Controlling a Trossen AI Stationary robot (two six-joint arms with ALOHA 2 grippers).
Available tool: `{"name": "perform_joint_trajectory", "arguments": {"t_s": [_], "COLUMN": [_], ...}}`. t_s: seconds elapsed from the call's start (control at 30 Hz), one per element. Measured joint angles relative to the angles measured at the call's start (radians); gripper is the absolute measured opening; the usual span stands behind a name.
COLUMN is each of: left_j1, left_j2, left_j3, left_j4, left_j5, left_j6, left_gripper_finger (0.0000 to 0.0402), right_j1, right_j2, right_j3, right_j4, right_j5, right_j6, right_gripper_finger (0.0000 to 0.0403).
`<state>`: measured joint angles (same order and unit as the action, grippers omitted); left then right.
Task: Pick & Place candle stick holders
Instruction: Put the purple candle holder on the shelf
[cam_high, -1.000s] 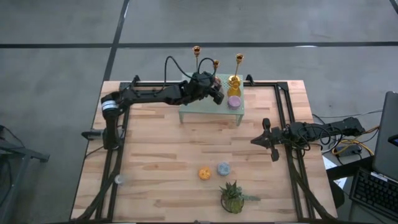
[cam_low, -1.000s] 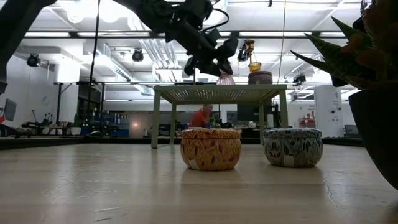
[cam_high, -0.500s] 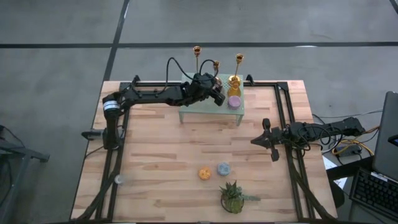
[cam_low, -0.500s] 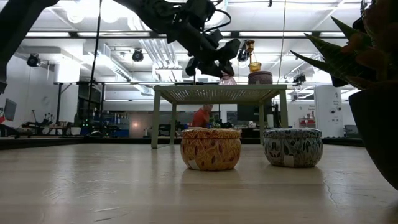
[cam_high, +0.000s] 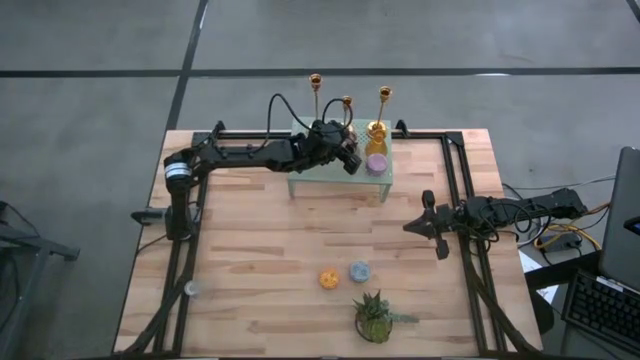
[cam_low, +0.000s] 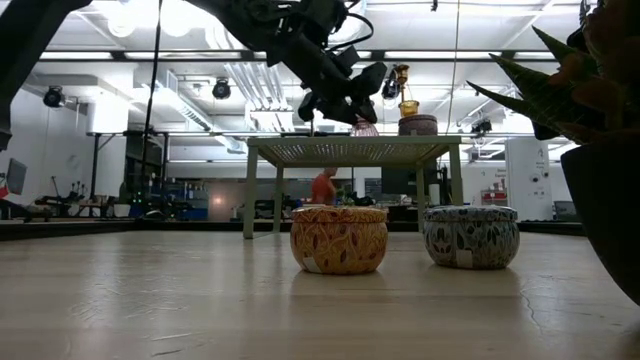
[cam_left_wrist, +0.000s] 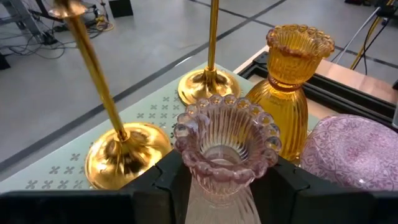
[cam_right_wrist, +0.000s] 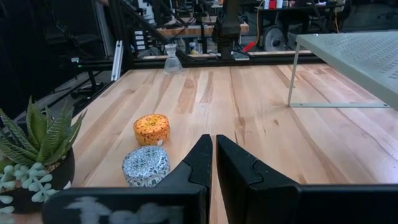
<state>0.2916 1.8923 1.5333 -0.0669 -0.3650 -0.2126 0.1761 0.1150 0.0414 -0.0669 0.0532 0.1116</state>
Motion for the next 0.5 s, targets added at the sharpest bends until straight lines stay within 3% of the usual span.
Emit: {"name": "perform_joint_trajectory", "arguments": {"t_s": [0.3,0.5], "left_j1": [0.000,0.000], "left_j2": [0.000,0.000], "left_j3": [-0.001,-0.002], "left_j4": [-0.005,-0.016], "left_j5": [-0.003,-0.012], "left_j6": [0.000,0.002], "left_gripper_finger": [0.0146,0.0170], "right_j1": [0.000,0.000], "right_j2": [0.000,0.000], "right_j3": [0.000,0.000], "right_j4": [0.000,0.000], "right_j5": [0.000,0.000], "right_j6": [0.000,0.000], "right_gripper_finger": [0.0018,0.0018]}}
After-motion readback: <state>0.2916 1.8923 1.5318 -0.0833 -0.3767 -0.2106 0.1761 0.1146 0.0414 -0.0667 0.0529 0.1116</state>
